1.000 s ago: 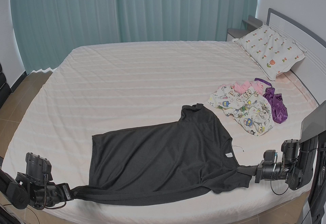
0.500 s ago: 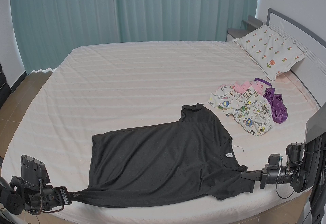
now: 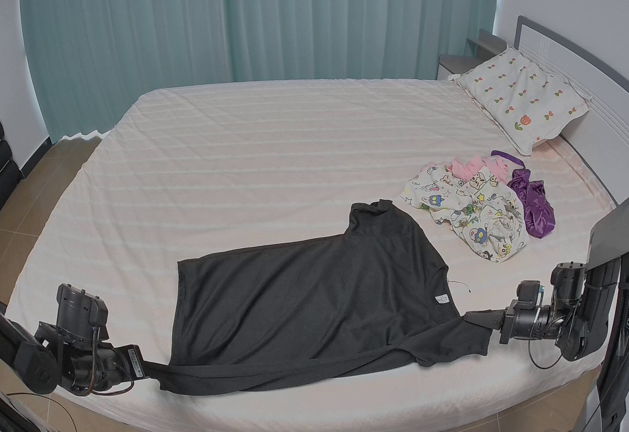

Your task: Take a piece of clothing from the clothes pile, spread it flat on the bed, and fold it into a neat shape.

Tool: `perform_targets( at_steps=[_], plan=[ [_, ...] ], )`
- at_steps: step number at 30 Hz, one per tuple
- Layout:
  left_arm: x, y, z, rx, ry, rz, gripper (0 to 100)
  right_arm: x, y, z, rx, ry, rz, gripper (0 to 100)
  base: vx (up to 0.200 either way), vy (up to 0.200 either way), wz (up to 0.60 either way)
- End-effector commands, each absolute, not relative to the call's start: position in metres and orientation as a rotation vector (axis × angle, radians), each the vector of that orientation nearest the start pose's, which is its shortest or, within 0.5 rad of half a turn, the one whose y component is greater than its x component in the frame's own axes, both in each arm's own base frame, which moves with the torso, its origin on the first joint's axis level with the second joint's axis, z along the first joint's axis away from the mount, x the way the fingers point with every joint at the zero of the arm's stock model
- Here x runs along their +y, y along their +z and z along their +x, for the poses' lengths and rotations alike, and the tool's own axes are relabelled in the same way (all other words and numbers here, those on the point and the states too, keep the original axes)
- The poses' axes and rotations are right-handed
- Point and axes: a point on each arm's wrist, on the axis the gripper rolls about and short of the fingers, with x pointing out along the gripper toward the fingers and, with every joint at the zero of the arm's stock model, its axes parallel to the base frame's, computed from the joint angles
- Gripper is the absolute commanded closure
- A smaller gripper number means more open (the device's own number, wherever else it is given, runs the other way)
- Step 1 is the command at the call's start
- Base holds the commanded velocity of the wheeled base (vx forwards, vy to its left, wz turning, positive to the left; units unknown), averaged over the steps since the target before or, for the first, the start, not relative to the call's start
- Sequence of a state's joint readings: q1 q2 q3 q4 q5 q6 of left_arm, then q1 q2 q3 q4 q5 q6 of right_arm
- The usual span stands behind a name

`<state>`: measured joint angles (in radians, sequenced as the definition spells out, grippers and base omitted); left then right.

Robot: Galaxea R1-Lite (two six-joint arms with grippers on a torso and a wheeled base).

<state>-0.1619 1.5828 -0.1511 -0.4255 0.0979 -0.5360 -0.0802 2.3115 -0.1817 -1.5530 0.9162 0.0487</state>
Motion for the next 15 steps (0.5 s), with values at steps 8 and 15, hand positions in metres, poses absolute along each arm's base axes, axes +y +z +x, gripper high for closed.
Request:
perform_targets(
  at_steps=[8, 15],
  plan=[
    [-0.024, 0.009, 0.212, 1.032, 0.275, -0.375, 100, -0.001, -0.039, 0.279, 0.535, 0.782, 0.328, 100, 0.000, 0.000, 0.00],
    [-0.017, -0.019, 0.234, 0.962, 0.339, -0.398, 100, 0.001, -0.047, 0.290, 0.525, 0.770, 0.312, 100, 0.000, 0.000, 0.00]
  ],
)
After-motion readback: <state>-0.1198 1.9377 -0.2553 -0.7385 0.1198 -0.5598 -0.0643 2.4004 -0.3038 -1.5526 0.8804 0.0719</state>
